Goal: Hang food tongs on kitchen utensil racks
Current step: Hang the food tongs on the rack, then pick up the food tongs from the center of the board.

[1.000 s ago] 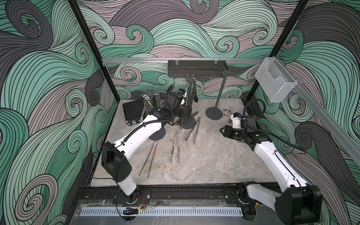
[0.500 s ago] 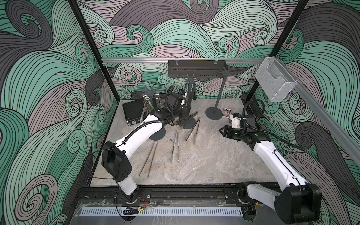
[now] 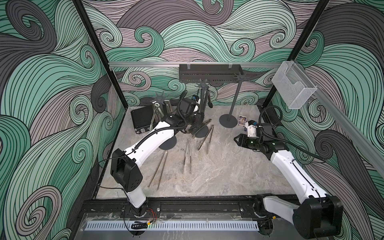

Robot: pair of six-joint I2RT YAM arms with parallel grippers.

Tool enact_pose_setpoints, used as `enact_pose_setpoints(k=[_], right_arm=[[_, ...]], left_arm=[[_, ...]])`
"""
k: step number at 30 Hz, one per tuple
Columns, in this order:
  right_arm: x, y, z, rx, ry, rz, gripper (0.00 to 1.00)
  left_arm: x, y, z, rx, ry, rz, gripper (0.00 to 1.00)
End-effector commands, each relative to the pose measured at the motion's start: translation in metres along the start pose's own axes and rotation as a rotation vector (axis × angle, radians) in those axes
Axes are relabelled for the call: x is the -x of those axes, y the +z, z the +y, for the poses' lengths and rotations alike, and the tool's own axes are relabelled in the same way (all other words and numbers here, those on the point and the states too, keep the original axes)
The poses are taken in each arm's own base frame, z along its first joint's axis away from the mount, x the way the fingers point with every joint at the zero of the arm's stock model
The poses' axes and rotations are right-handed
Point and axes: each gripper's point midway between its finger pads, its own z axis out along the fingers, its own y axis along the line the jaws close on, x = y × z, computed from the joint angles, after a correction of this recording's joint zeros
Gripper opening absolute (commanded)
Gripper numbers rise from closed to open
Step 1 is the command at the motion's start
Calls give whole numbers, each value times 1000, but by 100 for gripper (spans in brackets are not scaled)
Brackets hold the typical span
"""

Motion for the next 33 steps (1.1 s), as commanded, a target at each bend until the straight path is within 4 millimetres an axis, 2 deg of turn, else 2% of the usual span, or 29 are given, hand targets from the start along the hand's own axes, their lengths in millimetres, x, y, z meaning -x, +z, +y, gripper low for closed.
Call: enact_pose_setpoints(k=[1, 6, 8, 11, 12, 13, 15, 20, 24, 27, 33], right_arm=[[4, -1, 2, 9, -12, -5, 45], [3, -2, 3, 14, -13, -3, 45], [2, -4, 5, 11, -22, -2, 45], [-2, -7, 10, -20, -64, 14, 45], [-5, -6, 14, -29, -82, 22, 45], [-8, -4, 17, -43, -97, 33, 46], [-18, 0, 26, -50, -115, 65, 46], [-49, 22, 49, -62, -116, 147, 47], [-62, 48, 64, -35, -24, 186, 51], [-59, 69, 73, 8, 76, 178, 54], [-47, 106, 69, -52, 210, 168, 55]], left_arm=[[24, -39, -10, -70, 13, -45, 35], [23, -75, -22, -144, 19, -37, 40], [18, -91, -23, -159, 17, -19, 40], [1, -113, -20, -158, 10, 21, 42], [-7, -114, -17, -150, 1, 44, 43], [-11, -130, -15, -148, -8, 38, 43], [-25, -141, -11, -143, -28, 64, 44], [-56, -164, 1, -118, -107, 84, 45], [-70, -173, 8, -102, -138, 79, 46], [-77, -176, 9, -107, -138, 78, 46], [-87, -176, 7, -136, -135, 69, 46]])
